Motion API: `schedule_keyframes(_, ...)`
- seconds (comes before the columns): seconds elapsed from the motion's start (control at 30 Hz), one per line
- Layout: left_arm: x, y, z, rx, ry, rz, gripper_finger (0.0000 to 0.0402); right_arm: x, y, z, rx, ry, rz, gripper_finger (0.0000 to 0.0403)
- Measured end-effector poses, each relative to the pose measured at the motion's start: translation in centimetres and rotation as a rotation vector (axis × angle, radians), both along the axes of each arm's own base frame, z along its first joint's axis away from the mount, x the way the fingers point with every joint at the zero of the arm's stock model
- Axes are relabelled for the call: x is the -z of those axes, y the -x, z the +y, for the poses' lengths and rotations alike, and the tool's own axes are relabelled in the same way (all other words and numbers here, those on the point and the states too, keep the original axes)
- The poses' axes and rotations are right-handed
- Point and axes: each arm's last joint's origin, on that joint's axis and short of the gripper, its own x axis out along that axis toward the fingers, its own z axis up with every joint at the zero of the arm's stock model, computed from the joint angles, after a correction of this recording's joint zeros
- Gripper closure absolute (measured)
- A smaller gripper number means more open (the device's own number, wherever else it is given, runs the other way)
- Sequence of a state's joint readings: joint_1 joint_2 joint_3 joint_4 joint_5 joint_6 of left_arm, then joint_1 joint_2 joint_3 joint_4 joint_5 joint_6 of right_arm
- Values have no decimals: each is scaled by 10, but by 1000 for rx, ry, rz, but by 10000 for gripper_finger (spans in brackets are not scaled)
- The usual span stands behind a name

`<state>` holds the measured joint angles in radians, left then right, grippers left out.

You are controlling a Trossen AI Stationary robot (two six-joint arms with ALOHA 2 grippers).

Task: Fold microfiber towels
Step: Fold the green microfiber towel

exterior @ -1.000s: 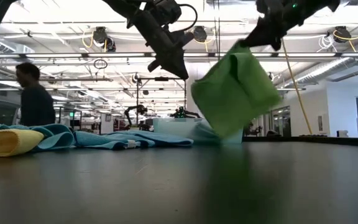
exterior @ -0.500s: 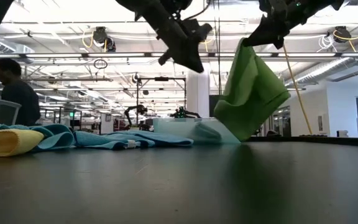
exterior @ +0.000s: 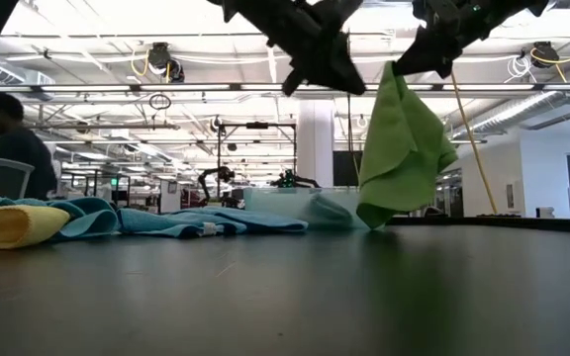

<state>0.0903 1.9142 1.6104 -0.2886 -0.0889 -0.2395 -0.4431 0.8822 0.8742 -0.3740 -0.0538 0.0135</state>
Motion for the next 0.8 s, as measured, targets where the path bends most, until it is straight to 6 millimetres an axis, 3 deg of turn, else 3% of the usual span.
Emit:
schedule_keyframes(0.17,16,-14,-25,-37,-181,3,375,0,-1,-2,22,19,2,403)
schedule_keyframes(0.4,20,-19,-19,-147,-329,3,375,2,-3,-3,25,9,10,403)
schedule_keyframes(0.5,22,-18,-14,-111,-380,51,371,2,-3,-3,25,10,11,403)
schedule_keyframes(0.6,24,-18,-14,-37,-372,62,352,2,-3,-3,25,11,11,403)
schedule_keyframes(0.8,52,-27,-33,70,-363,127,295,2,-3,-3,16,29,18,403)
